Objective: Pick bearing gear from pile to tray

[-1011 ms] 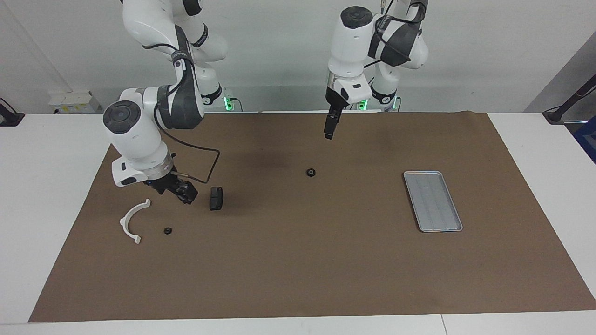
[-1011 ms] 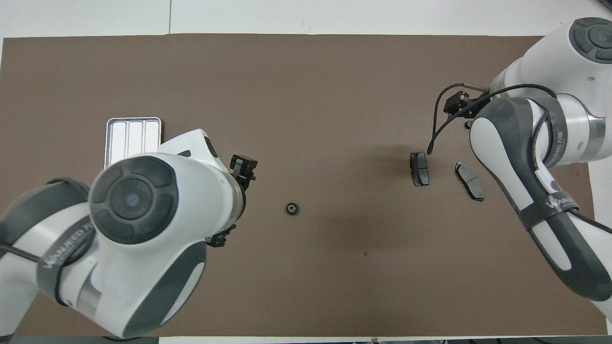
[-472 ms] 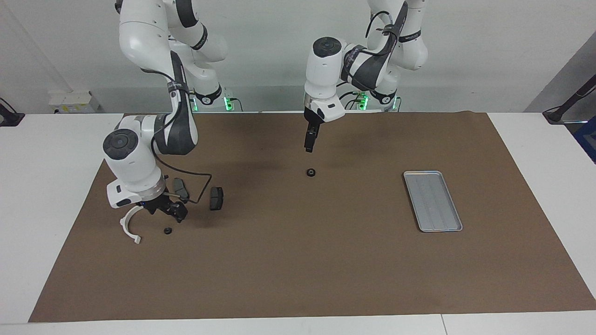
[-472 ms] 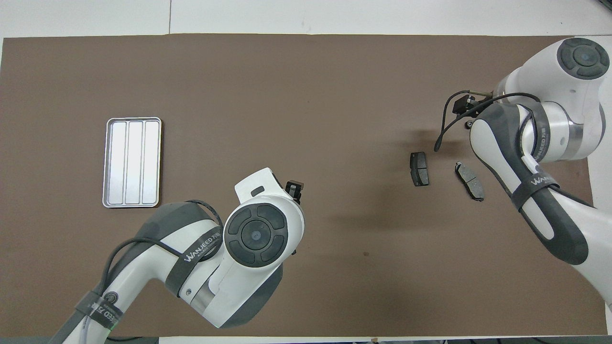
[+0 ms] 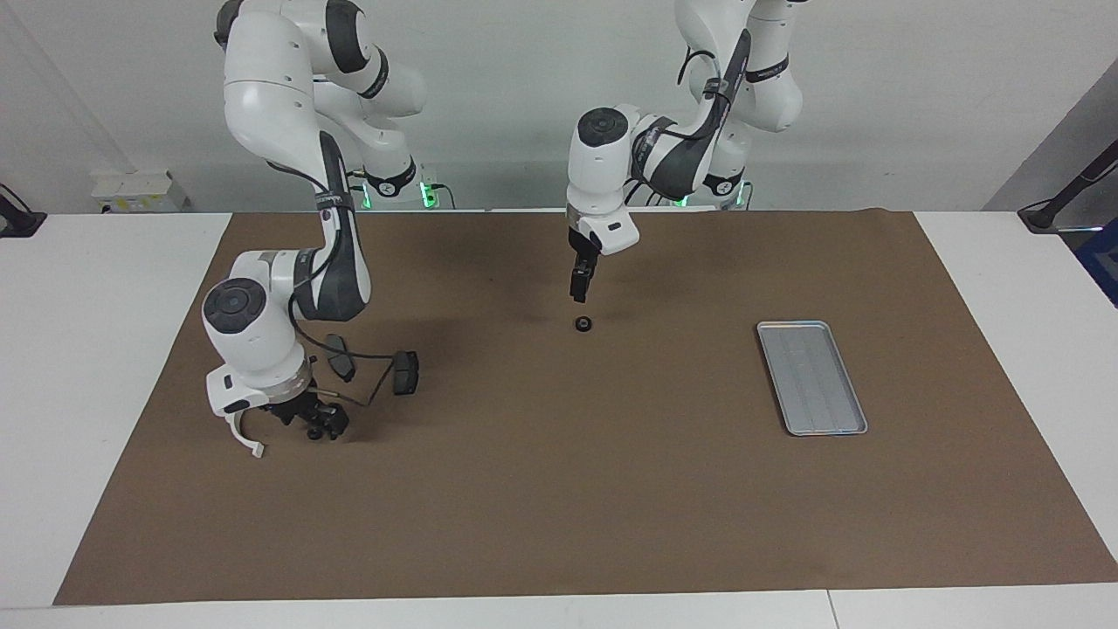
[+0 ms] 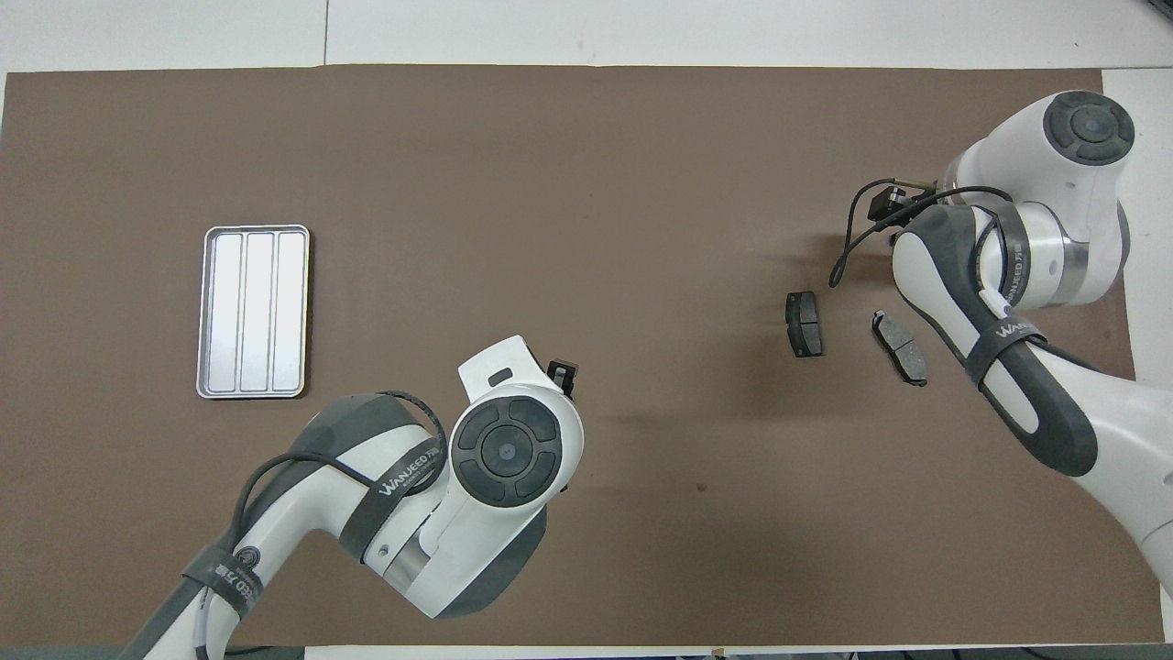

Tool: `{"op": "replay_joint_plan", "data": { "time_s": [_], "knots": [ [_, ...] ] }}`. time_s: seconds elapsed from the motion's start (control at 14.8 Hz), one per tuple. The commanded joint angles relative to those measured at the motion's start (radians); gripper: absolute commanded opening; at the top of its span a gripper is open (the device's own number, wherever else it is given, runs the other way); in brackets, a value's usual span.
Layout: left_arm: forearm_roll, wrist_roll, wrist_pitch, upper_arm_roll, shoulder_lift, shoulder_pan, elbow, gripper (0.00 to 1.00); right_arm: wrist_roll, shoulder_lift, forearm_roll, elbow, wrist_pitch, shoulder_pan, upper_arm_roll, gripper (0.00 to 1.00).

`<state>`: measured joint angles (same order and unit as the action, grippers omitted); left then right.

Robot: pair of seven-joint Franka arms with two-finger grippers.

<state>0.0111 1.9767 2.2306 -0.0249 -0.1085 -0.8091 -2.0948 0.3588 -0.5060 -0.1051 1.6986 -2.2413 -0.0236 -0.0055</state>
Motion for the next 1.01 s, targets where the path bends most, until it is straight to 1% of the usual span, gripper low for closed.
{"op": "replay_joint_plan", "data": {
  "time_s": [0.0, 0.13, 0.27, 0.34, 0.54, 0.74, 0.94],
  "knots": [
    [-0.022, 0.024, 0.076, -0.02, -0.049, -0.029, -0.008, 1.0, -0.011, -0.031, -0.022, -0.017, -0.035, -0.016, 0.013, 0.94],
    [-0.046, 0.022, 0.109, -0.021, -0.088, -0.016, -0.004, 1.0, -0.011, -0.04, -0.022, -0.017, -0.052, -0.016, 0.013, 0.93],
    [-0.053, 0.021, 0.124, -0.023, -0.102, -0.009, -0.004, 1.0, -0.009, -0.04, -0.018, -0.016, -0.055, -0.018, 0.013, 0.91],
    [-0.053, 0.018, 0.126, -0.026, -0.103, -0.007, -0.004, 1.0, -0.009, -0.04, -0.018, -0.013, -0.057, -0.027, 0.015, 0.89],
    [-0.059, 0.016, 0.155, -0.027, -0.119, 0.001, -0.005, 1.0, -0.011, -0.04, -0.007, -0.013, -0.054, -0.035, 0.015, 0.87],
    [-0.068, 0.014, 0.17, -0.027, -0.125, 0.014, -0.004, 0.99, -0.008, -0.04, -0.001, -0.01, -0.051, -0.042, 0.016, 0.81],
    [-0.082, 0.013, 0.182, -0.027, -0.126, 0.018, -0.005, 0.99, -0.004, -0.04, 0.035, -0.008, -0.041, -0.041, 0.016, 0.77]
  ]
}}
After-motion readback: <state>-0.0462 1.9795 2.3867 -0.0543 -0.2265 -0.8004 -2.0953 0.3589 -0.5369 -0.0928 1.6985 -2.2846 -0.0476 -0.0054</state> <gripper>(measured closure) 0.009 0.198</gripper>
